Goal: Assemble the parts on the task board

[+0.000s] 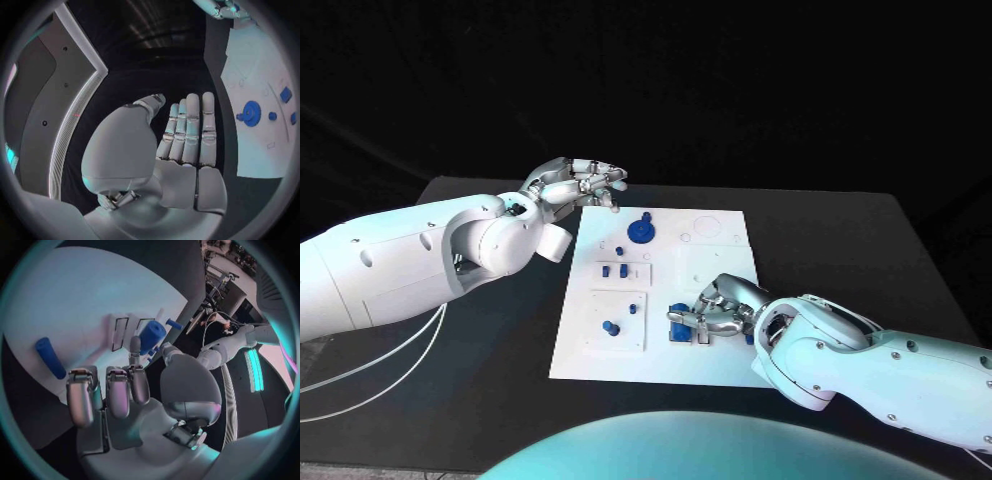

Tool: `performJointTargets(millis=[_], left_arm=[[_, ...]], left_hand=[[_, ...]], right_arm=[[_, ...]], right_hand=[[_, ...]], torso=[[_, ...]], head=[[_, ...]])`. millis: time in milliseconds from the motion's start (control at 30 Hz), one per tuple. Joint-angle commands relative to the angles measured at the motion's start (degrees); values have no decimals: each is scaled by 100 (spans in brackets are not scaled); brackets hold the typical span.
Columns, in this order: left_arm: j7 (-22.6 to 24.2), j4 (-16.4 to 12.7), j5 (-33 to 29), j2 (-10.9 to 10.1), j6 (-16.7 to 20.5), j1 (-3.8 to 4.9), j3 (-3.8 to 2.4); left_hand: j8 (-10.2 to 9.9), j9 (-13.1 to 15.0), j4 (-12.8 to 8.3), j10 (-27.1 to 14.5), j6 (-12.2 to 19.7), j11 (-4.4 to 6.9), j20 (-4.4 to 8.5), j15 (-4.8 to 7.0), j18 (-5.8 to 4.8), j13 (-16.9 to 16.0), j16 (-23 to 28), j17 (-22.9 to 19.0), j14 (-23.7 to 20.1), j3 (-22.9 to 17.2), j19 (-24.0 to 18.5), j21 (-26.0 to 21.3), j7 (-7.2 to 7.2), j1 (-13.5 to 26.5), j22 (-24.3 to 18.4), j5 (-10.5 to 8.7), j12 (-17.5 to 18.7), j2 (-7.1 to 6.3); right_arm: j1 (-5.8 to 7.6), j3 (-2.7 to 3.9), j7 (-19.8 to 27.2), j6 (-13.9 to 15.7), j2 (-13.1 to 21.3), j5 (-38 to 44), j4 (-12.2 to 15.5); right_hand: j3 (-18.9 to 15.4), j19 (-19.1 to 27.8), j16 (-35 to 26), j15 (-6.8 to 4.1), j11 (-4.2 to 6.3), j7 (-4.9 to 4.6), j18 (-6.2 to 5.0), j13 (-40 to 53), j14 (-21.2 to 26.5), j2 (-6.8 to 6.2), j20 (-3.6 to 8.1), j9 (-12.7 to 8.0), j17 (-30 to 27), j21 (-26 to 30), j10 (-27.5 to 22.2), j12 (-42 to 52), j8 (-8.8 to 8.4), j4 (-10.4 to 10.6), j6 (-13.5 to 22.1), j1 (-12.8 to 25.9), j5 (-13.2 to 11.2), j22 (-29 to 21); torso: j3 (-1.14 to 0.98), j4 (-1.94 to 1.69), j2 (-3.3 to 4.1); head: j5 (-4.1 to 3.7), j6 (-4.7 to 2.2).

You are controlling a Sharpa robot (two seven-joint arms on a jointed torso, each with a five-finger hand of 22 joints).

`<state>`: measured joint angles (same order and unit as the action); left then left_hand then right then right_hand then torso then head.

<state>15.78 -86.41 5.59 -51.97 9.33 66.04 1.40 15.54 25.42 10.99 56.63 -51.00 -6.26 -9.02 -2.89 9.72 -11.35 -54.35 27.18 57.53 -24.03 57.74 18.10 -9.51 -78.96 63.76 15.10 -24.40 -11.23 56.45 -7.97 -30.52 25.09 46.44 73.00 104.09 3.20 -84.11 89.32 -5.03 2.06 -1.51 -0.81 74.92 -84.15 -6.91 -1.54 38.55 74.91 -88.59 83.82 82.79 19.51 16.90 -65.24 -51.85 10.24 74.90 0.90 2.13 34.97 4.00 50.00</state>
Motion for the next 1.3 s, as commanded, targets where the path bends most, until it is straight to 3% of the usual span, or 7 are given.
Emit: performJointTargets(millis=[33,333,467,600,967,1167,1300], left_arm=[[25,-13,-21,5,-81,3,-4],[27,-16,-21,2,-79,3,-4],[27,-18,-21,-5,-78,3,-4],[28,-18,-21,-15,-72,3,-3],[29,-17,-21,-29,-70,2,-3],[27,-14,-21,-19,-72,2,-2],[26,-12,-21,-18,-69,2,-2]], left_hand=[[25,-1,14,-2,24,-22,5,-7,45,5,27,3,-24,5,34,-32,1,17,5,13,33,35],[25,-1,14,-2,24,-22,5,-7,45,5,27,3,-24,5,34,-32,1,17,5,13,33,35],[25,-1,14,-2,24,-22,5,-7,45,5,27,3,-24,5,34,-32,1,17,5,13,33,35],[28,-3,16,-4,31,-22,5,-7,45,7,28,4,-25,7,35,-36,0,16,7,16,34,36],[28,-3,16,-4,31,-22,5,-7,45,7,28,4,-25,7,35,-36,0,16,7,16,34,36],[28,-3,16,-4,31,-22,5,-7,45,7,28,4,-25,7,35,-36,0,16,7,16,34,36],[28,-3,16,-4,31,-22,5,-7,45,7,28,4,-25,7,35,-36,0,16,7,16,34,36]], right_arm=[[-5,0,10,-51,-18,133,-3],[-5,0,105,70,-3,164,11],[-5,0,218,70,71,158,90],[-4,0,382,-27,228,133,239],[10,0,574,-378,519,100,500],[11,-1,444,-358,441,112,388],[11,-1,374,-370,353,119,286]], right_hand=[[-198,-507,4,-27,1,-28,39,932,-546,51,38,13,1328,37,225,-43,-26,-2,23,68,176,1454],[-476,-459,-17,-9,-20,-52,14,816,-534,185,20,30,1277,142,138,-223,-56,-10,90,-6,456,1422],[-495,-470,-9,-14,-12,-43,20,846,-540,276,23,49,1301,119,161,-197,-56,-28,88,-368,680,1429],[-482,-491,10,-36,14,-13,30,933,-551,209,41,68,1353,75,223,-94,-64,-58,75,-1106,791,1443],[-546,-534,43,-62,48,25,52,1066,-571,86,65,104,1443,-21,316,80,-43,-44,-15,-1621,641,1473],[-521,-542,49,-75,64,43,57,1094,-574,279,78,122,1460,-39,337,114,-39,-21,-51,-1675,654,1478],[-510,-545,50,-79,71,50,58,1103,-575,322,81,128,1460,-44,343,126,-39,-24,-58,-1705,690,1480]], torso=[[2,0,-6],[-2,-3,-4],[-2,-3,-2],[-2,2,-6],[-4,8,-5],[2,-9,-4],[3,-6,-2]], head=[[-4,0],[-9,0],[-2,0],[14,0],[-9,0],[-40,0],[-35,0]])
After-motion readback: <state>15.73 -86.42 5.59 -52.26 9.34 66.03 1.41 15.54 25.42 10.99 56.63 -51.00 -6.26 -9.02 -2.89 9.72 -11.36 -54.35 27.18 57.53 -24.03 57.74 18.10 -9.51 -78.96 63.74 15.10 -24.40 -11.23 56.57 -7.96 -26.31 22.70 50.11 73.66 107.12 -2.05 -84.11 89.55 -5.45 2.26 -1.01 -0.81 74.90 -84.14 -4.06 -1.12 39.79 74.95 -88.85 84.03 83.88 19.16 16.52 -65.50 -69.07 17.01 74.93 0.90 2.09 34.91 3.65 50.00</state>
